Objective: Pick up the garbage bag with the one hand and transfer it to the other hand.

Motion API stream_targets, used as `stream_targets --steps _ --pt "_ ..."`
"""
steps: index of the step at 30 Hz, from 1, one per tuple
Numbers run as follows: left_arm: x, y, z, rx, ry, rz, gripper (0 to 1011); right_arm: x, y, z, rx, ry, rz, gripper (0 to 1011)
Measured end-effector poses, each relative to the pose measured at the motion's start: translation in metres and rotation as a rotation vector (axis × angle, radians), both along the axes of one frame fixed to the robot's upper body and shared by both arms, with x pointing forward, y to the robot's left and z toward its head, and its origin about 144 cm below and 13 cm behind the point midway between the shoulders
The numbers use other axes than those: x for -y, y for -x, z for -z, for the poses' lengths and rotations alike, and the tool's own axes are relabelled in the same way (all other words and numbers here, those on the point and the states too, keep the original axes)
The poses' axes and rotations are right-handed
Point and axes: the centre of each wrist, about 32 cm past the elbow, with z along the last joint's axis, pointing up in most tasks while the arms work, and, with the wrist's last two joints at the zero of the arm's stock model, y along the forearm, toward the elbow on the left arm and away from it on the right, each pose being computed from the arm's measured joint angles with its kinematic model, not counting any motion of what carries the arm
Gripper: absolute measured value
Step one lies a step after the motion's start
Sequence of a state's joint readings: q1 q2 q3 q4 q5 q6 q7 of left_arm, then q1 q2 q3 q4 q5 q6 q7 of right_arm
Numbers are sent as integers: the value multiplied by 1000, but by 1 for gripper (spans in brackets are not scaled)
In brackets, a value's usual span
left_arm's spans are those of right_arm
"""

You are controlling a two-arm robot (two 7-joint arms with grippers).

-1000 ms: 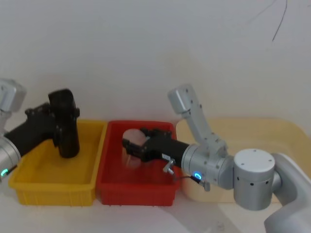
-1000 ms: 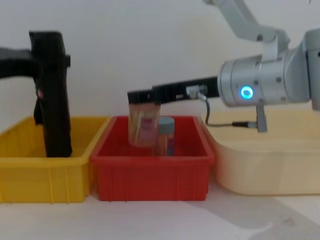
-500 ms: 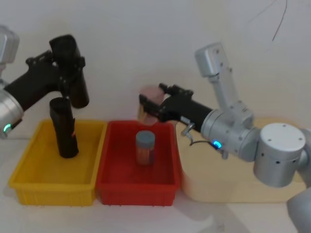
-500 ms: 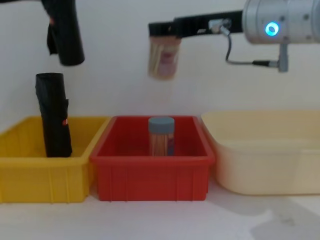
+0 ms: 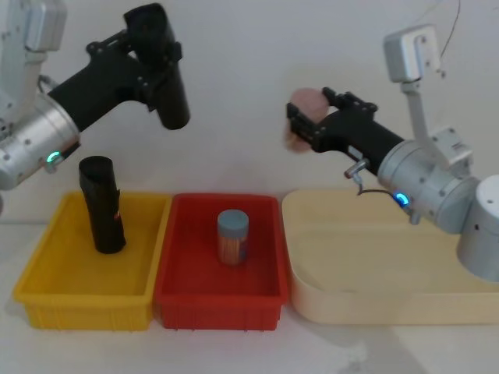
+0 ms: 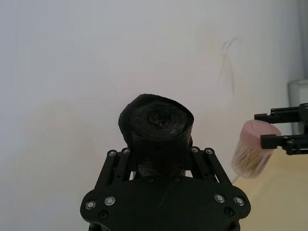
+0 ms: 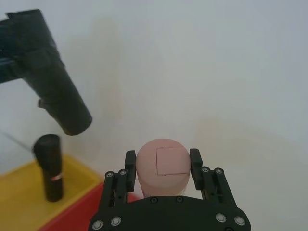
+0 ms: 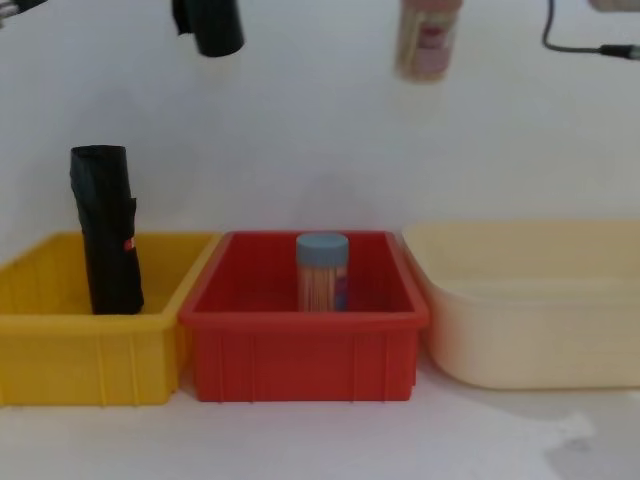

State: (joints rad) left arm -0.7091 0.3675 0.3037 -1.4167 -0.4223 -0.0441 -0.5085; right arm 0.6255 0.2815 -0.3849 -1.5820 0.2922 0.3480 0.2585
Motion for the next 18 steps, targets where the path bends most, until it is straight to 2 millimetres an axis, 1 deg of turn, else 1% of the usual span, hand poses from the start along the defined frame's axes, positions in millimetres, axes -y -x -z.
stream_targets --steps 10,18 --pt "22 -23 -8 7 19 108 485 19 4 -5 6 5 110 656" --pt "41 -44 -3 -28 48 215 485 28 5 -1 -17 10 164 656"
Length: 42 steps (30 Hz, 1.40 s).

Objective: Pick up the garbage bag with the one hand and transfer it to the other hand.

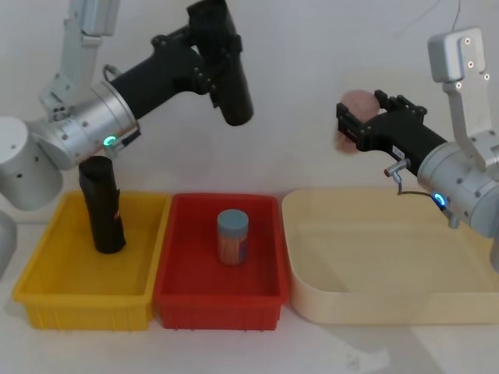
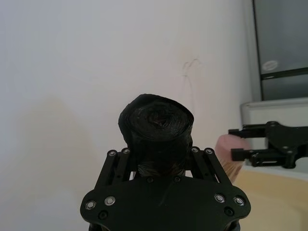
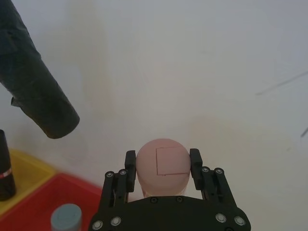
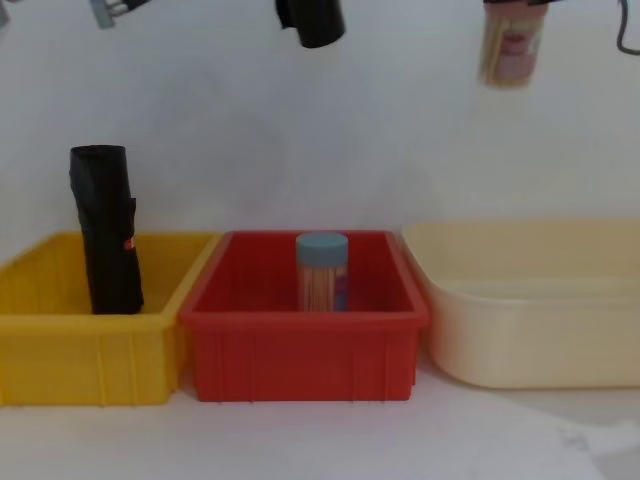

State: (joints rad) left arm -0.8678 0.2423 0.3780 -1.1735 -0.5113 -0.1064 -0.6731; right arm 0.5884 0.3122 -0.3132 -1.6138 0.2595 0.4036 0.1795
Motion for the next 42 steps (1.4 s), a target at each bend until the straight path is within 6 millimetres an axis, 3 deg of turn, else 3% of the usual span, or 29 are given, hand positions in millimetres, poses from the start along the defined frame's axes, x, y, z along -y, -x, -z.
stream_targets --steps 17,36,42 --pt "33 -38 29 -115 36 133 485 9 -11 19 -88 27 76 656" --pt "62 -63 52 -184 30 172 485 24 -15 31 -121 25 184 658" --pt "67 -66 54 -192 28 180 485 27 -15 32 -124 23 201 816"
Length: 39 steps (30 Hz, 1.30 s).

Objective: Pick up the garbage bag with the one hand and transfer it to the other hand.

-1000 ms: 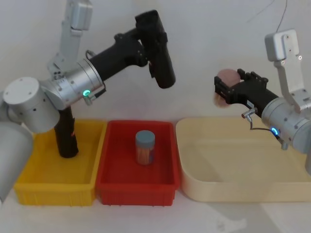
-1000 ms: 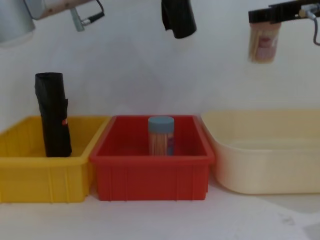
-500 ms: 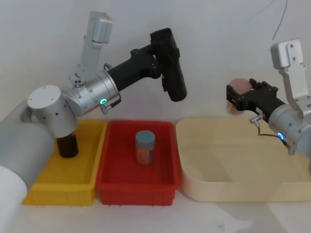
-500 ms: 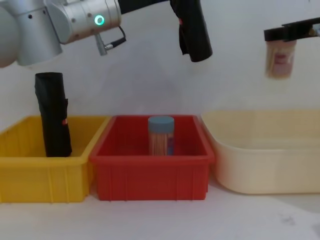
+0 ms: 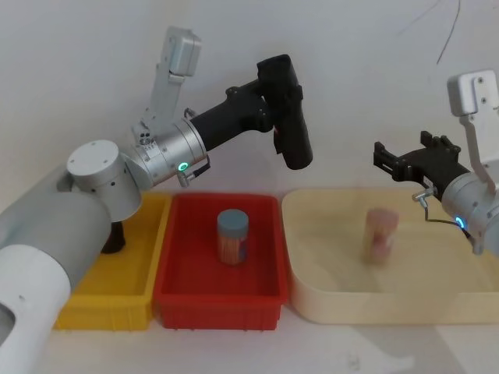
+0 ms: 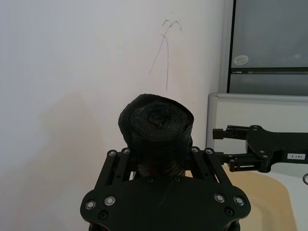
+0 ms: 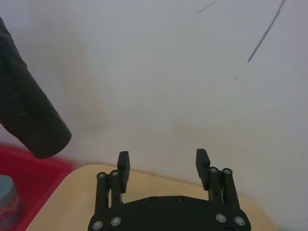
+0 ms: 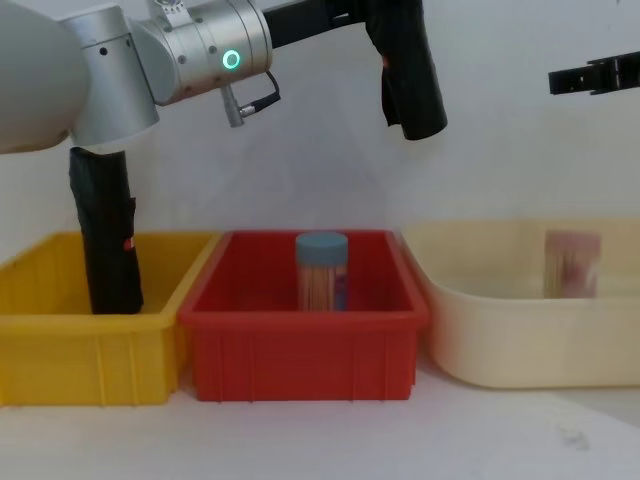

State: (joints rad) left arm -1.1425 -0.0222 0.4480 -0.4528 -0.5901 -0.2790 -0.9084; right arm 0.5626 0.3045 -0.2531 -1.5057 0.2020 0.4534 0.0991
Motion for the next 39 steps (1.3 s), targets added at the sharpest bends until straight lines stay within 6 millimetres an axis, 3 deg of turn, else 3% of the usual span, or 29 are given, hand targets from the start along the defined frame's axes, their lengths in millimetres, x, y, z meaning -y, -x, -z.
stream_targets --steps 8,26,39 --pt "4 -2 2 -5 -2 6 485 2 0 1 -2 -1 11 999" --pt "8 -3 3 -10 -5 10 485 -1 0 0 9 4 -56 999" --pt "8 -3 4 -11 -6 12 485 -23 -5 -6 24 2 -204 999"
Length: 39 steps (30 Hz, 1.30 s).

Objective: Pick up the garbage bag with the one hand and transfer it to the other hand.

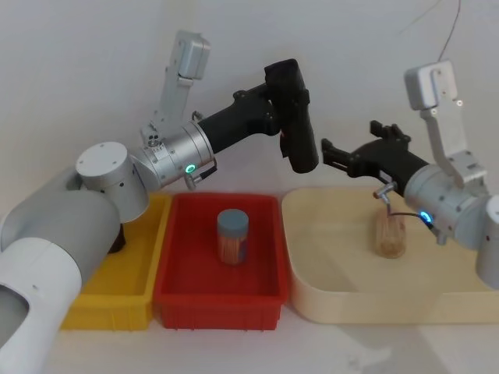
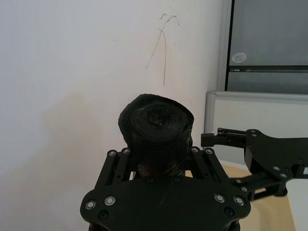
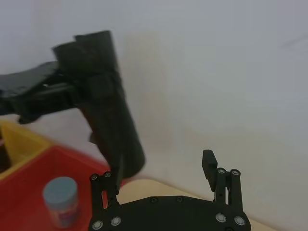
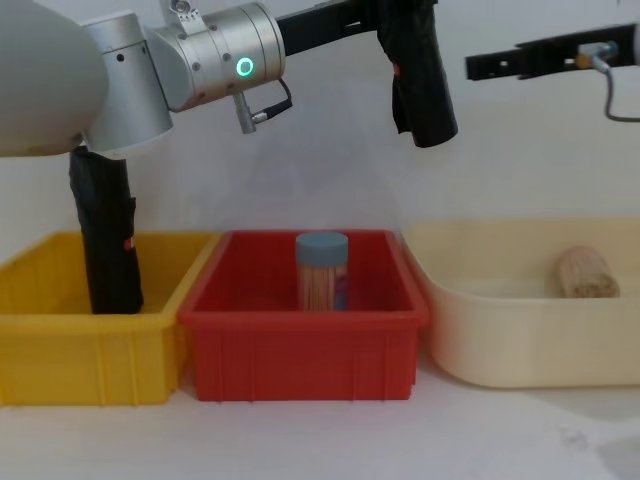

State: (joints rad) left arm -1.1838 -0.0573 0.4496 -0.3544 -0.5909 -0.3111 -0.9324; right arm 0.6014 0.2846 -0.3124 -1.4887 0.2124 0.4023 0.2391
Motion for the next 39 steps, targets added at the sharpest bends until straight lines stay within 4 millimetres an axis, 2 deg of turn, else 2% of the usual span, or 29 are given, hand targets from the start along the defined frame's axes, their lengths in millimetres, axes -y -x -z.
stream_targets --steps 14,39 --pt "0 0 0 0 0 1 485 -28 -12 -3 -4 31 -67 999" --pt "0 0 0 -1 0 0 485 -44 -29 -4 -33 84 -99 999"
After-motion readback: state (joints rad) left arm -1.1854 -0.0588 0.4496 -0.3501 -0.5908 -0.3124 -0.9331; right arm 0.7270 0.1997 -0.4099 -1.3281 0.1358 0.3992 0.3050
